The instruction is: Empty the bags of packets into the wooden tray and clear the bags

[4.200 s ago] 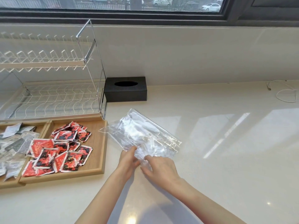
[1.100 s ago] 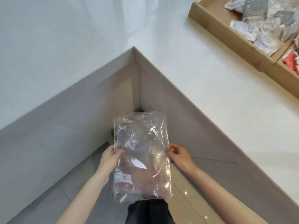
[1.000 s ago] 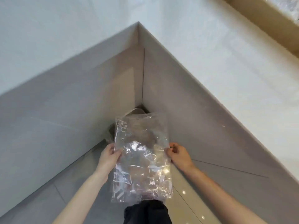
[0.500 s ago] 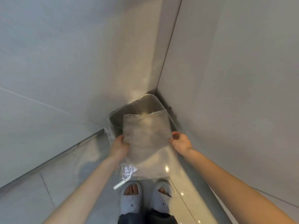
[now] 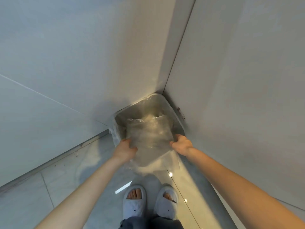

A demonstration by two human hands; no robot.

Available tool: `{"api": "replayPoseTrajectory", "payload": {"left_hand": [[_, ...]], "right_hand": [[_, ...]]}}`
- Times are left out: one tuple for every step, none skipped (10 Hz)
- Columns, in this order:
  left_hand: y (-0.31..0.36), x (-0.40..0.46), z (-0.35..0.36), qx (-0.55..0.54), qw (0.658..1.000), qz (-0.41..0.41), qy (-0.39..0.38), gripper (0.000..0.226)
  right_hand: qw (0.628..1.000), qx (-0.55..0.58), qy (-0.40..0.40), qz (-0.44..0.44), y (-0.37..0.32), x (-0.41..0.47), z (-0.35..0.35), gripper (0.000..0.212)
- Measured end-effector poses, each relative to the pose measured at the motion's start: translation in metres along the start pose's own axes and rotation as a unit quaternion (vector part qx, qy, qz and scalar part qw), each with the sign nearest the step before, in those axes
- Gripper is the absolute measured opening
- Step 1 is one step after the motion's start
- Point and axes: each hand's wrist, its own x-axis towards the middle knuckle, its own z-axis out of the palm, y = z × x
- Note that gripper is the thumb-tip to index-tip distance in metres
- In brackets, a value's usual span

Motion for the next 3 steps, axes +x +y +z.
{"api": "replayPoseTrajectory", "payload": {"left_hand": [[0.007,-0.014,-0.004,0.023,1.000,0.017,0.011,0.044],[0.023,-0.048,-0.015,0.058,0.998,0.036,0.010,0.040],[0.032,-0.070,-0.024,0.089,0.995,0.049,0.009,0.044]], "right_hand": [[1.000,-0.026,0.007,-0.015,-0.004,-0.015,-0.003,0.057],[0.998,-0.054,0.002,-0.039,-0.011,-0.045,-0.011,0.057],[0.994,-0.093,0.009,-0.052,-0.015,-0.066,-0.017,0.057]]}}
